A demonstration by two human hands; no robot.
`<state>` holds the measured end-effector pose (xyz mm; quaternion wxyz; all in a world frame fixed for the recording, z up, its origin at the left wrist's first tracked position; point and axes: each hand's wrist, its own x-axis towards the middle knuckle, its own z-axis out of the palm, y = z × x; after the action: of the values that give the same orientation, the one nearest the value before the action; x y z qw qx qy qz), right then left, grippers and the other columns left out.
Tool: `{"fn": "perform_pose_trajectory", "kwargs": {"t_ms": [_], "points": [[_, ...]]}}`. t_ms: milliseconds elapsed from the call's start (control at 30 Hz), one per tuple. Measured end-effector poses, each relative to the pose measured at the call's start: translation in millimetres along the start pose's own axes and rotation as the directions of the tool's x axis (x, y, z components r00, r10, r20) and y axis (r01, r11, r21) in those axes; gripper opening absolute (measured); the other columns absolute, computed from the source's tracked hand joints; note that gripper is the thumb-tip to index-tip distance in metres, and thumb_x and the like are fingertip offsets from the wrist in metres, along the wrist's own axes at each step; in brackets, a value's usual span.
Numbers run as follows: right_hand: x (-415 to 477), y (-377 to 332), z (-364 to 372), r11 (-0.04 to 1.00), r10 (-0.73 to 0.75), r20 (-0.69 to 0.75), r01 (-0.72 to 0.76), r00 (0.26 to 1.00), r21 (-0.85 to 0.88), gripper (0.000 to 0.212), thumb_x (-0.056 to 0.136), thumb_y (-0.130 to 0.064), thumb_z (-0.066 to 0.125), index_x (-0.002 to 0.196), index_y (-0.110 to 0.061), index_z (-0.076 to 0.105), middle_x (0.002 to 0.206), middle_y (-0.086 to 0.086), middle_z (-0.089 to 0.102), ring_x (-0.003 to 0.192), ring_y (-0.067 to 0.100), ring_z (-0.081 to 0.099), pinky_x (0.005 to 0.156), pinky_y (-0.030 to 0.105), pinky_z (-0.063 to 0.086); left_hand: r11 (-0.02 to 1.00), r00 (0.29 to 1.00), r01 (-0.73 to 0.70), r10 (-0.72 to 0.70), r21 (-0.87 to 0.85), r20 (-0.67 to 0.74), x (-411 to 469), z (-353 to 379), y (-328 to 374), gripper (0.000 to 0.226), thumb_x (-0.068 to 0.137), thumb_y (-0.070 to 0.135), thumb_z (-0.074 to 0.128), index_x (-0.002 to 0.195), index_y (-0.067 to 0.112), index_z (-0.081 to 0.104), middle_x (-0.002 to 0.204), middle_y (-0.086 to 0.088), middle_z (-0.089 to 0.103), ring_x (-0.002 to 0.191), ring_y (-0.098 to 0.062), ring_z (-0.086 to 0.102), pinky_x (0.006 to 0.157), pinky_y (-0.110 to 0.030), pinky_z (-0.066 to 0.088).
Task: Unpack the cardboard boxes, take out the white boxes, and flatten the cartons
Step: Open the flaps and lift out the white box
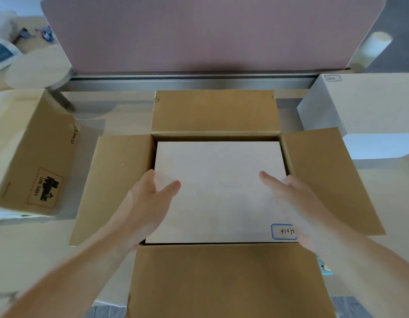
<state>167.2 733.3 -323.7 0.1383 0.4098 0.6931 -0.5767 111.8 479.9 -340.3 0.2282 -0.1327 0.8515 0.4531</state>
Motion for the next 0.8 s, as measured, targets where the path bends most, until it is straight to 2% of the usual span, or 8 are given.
{"fn": "perform_pose_trajectory", "kwargs": {"t_ms": [167,200,233,267,300,400,433,800], "points": [[5,-13,-4,0.998,0.057,-0.004,-0.057,0.998,0.034,0.043,0.096,-0.049,0.067,0.109,-0.011,0.052,0.089,-0.002,0.047,0.074,0.016,0.050,0.064,0.032,0.037,0.996,0.998,0.055,-0.057,-0.066,-0.034,-6,2,9,0.041,0.098,0.040,0.058,0.133,0.019,0.058,0.112,0.005,0.067,0.103,-0.021,0.064,0.084,-0.039,0.052],[5,-14,-8,0.999,0.040,-0.003,-0.040,0.999,0.038,0.038,0.096,-0.046,0.068,0.100,-0.011,0.055,0.086,-0.002,0.048,0.073,0.018,0.055,0.065,0.035,0.020,0.994,0.997,0.063,-0.065,-0.093,-0.028,-11,-1,16,0.046,0.098,0.040,0.059,0.140,0.021,0.055,0.122,0.003,0.066,0.113,-0.023,0.063,0.095,-0.044,0.053],[1,-18,-12,1.000,0.013,0.004,-0.013,1.000,0.022,0.036,0.097,-0.043,0.068,0.085,-0.012,0.054,0.077,-0.004,0.046,0.106,0.012,0.057,0.092,0.030,0.032,0.990,0.998,0.060,-0.064,-0.124,-0.024,-13,-4,19,0.052,0.097,0.040,0.060,0.146,0.024,0.051,0.135,0.001,0.063,0.124,-0.026,0.059,0.105,-0.050,0.050],[-4,-22,-14,1.000,-0.012,0.014,0.012,1.000,0.000,0.043,0.097,-0.040,0.069,0.071,-0.015,0.045,0.066,-0.006,0.040,0.068,0.008,0.024,0.058,0.030,0.031,0.988,0.998,0.064,-0.067,-0.142,-0.016,-15,-8,23,0.055,0.097,0.041,0.061,0.148,0.026,0.049,0.141,0.000,0.060,0.130,-0.028,0.056,0.109,-0.053,0.047],[-9,-28,-17,0.999,-0.034,0.008,0.034,0.999,-0.015,0.048,0.096,-0.039,0.070,0.067,-0.019,0.037,0.060,-0.007,0.034,0.061,0.012,0.025,0.061,0.035,0.015,0.986,0.998,0.061,-0.062,-0.158,-0.006,-15,-10,25,0.054,0.096,0.041,0.062,0.147,0.028,0.050,0.140,-0.002,0.060,0.130,-0.029,0.057,0.109,-0.054,0.048],[-26,-49,-24,0.996,-0.081,0.020,0.082,0.996,-0.041,0.043,0.095,-0.038,0.070,0.074,-0.018,0.037,0.062,-0.005,0.035,0.060,0.017,0.034,0.060,0.033,0.025,0.982,0.997,0.027,-0.040,-0.186,-0.065,-23,-25,34,0.007,0.096,0.026,0.065,0.093,0.031,0.068,0.095,-0.001,0.067,0.088,-0.023,0.068,0.071,-0.040,0.055],[-33,-55,-26,0.992,-0.102,0.020,0.103,0.995,-0.074,0.043,0.095,-0.037,0.069,0.074,-0.018,0.037,0.063,-0.004,0.033,0.060,0.017,0.032,0.059,0.034,0.025,0.983,0.997,0.005,-0.020,-0.184,-0.080,-25,-30,37,0.017,0.096,0.022,0.064,0.083,0.032,0.065,0.085,0.004,0.069,0.079,-0.019,0.067,0.066,-0.037,0.054],[-105,-121,-60,0.945,-0.324,-0.022,0.323,0.946,-0.052,0.039,0.094,-0.030,0.071,0.074,-0.024,0.038,0.074,-0.003,0.039,0.063,0.015,0.039,0.054,0.030,0.028,0.967,0.971,-0.198,0.171,-0.160,-0.167,-69,-92,110,0.023,0.099,0.028,0.065,0.088,0.048,0.067,0.084,0.029,0.072,0.087,-0.012,0.072,0.071,-0.039,0.060]]}}
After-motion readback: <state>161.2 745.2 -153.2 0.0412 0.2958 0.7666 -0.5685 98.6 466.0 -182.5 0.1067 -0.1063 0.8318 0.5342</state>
